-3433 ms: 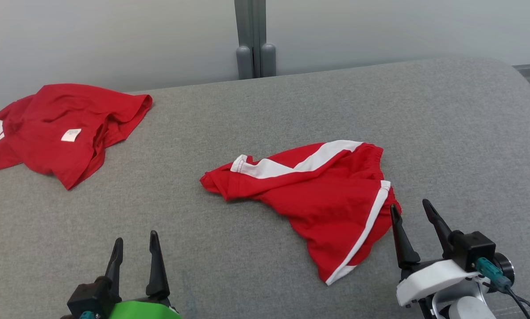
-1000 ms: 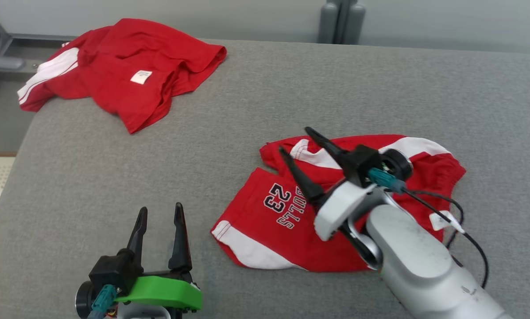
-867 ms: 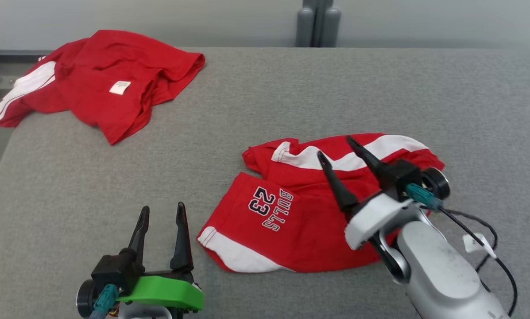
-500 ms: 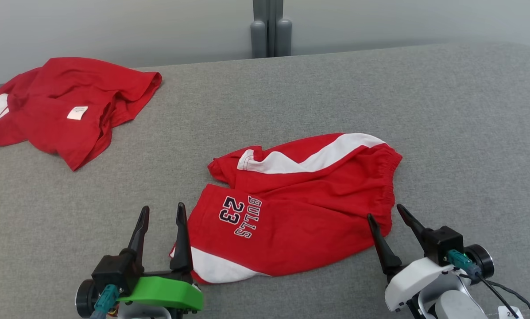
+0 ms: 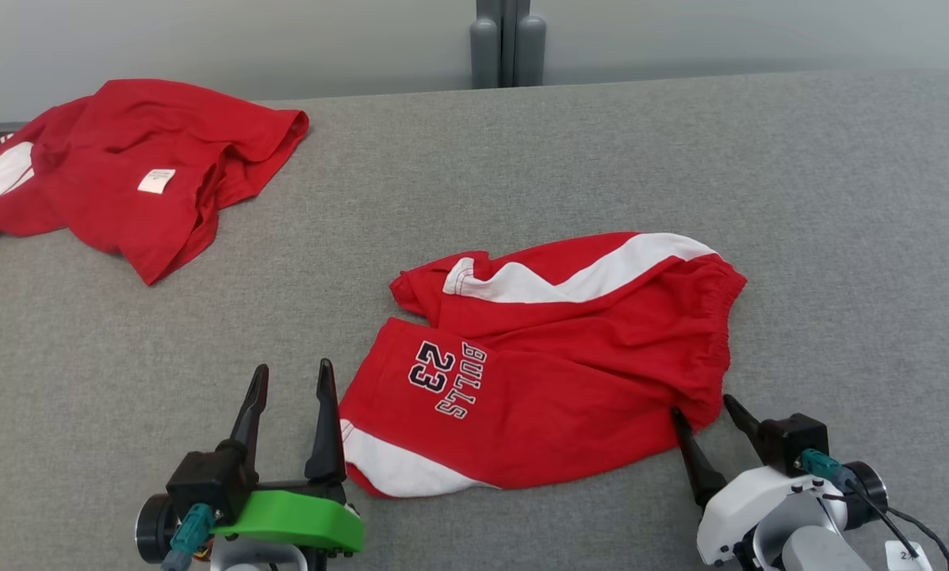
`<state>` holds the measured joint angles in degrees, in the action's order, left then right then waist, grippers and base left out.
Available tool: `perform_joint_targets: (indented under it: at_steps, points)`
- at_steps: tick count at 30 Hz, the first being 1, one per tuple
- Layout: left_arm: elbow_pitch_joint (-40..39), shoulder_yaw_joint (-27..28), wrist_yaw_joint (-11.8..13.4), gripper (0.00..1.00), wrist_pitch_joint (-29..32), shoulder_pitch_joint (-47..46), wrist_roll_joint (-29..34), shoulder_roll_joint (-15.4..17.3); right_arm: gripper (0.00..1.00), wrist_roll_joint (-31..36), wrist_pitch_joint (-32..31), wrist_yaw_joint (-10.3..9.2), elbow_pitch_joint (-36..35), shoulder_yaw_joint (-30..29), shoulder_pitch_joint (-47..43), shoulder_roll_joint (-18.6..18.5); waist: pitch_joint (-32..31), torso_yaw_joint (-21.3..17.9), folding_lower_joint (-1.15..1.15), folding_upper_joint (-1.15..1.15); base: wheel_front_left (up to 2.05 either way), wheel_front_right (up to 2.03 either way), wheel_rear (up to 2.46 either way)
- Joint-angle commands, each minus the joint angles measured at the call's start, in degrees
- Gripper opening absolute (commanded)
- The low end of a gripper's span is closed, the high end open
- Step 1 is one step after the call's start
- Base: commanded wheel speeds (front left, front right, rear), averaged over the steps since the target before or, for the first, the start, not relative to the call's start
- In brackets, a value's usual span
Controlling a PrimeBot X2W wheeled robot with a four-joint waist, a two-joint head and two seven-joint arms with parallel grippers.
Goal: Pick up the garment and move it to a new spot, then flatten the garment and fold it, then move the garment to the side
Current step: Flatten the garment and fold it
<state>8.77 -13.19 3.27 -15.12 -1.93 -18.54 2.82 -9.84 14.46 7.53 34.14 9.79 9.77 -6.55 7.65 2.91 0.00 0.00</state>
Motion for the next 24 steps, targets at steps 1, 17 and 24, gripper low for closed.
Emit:
perform_joint_targets:
  at_steps: [1, 17, 24]
  points:
    - [0.1, 0.2, -0.2, 1.0, -0.1, -1.0, 0.2, 0.1, 0.8, -0.4, 0.3, -0.08, 0.6, 0.7, 1.1, 0.1, 0.4, 0.7, 0.0, 0.0, 0.0, 0.0, 0.0]
    - [-0.4, 0.1, 0.3, 1.0, -0.1, -0.2, -0.6, 0.1, 0.0, -2.3, -1.5, -0.07, -15.1, 0.9, 0.8, 0.8, -0.2, 0.6, 0.0, 0.0, 0.0, 0.0, 0.0]
    - [-0.8, -0.6, 0.3, 1.0, -0.1, -1.4, -1.0, 0.1, 0.0, 1.5, -8.1, -0.07, -13.4, -1.9, 9.2, 1.1, 0.9, 2.6, 0.0, 0.0, 0.0, 0.0, 0.0]
